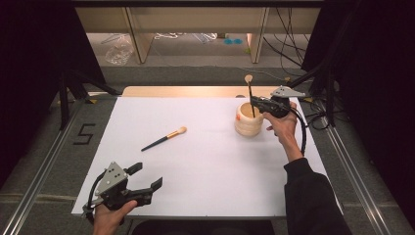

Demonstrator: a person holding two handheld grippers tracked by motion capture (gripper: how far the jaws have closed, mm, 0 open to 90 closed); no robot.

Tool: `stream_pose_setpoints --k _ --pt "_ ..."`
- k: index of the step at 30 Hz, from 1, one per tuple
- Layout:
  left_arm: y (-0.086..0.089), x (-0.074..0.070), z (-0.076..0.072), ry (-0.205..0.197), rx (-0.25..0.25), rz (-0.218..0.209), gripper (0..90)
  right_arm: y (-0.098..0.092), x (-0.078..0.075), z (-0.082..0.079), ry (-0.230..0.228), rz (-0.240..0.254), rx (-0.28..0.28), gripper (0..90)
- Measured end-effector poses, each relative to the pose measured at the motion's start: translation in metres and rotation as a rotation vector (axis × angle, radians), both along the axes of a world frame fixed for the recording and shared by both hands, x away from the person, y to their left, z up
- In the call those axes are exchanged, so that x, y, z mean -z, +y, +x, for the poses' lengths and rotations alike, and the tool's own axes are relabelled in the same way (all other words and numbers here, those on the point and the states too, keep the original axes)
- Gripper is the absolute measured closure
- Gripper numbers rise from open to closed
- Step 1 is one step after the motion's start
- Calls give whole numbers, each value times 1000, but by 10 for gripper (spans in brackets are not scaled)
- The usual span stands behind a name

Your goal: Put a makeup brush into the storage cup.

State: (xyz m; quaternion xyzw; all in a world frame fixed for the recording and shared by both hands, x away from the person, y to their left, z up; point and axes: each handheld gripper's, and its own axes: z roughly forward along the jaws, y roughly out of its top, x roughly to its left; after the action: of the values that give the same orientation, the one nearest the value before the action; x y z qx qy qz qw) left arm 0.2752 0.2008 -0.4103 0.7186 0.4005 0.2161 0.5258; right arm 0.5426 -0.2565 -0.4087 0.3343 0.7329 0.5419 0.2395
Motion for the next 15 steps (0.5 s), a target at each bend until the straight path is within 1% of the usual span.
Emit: stream_pose_setpoints --k 2,4,5,7,11,12,13,15 --pt "0 0 0 1 0 0 157 0 0 0 1 -7 8 835" --pt "0 0 0 0 0 0 157 0 1 0 -1 -2 8 835" --pt "0 0 0 -1 0 0 157 0 1 -1 13 1 9 835" --pt "0 0 0 0 0 0 157 0 2 0 2 0 3 835" --pt "0 0 0 0 0 0 157 1 3 0 18 -14 6 835" --pt "0 0 0 0 0 0 157 1 4 1 12 -5 2 835" --pt "0 0 0 0 0 0 157 1 4 1 12 -8 4 835" --pt "0 0 0 0 0 0 157 1 4 0 32 -15 5 835"
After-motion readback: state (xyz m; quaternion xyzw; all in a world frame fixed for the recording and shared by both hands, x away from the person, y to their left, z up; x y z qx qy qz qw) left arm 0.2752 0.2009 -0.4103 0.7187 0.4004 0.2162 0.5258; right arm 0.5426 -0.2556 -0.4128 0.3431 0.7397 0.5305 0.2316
